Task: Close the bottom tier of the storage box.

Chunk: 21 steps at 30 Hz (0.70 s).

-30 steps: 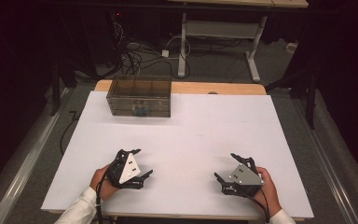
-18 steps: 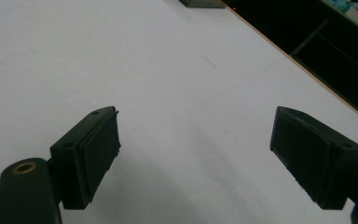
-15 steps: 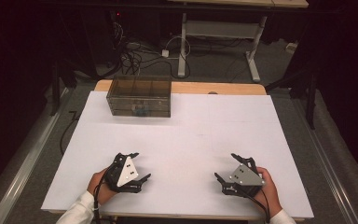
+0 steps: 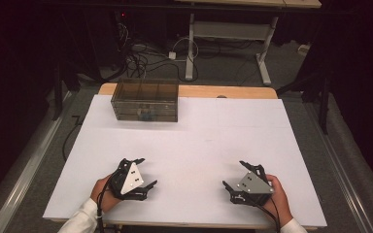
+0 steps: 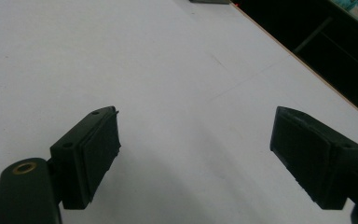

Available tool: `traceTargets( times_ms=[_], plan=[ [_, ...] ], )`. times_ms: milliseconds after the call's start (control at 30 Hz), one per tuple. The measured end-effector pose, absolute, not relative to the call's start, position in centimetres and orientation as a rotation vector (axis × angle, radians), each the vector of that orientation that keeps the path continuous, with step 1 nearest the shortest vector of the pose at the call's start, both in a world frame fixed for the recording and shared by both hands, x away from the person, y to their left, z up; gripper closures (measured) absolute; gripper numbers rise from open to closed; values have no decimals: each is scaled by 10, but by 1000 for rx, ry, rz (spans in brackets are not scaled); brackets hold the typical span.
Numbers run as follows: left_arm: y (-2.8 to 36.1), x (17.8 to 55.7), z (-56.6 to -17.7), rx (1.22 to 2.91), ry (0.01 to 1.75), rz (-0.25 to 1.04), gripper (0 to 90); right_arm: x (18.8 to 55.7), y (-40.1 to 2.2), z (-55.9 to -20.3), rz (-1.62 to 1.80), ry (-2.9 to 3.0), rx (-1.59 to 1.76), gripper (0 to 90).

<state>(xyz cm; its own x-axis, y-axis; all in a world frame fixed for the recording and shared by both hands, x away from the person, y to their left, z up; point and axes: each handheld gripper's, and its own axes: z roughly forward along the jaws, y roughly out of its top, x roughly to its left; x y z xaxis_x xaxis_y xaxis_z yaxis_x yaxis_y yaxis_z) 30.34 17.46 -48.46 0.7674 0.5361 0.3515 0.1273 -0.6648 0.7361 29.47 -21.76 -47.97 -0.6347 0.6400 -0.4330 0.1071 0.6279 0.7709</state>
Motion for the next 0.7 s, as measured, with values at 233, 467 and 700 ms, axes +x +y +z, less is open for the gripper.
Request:
traceTargets(
  times_ms=[233,467,700],
  plan=[
    [174,303,-484,2232,491,730,177,294,-218,-479,952,2122,577,166],
    [174,303,-484,2233,489,731,177,295,-218,-479,949,2125,575,166],
    [174,304,-485,2247,488,735,177,294,-218,-480,944,2125,573,165]
  ],
)
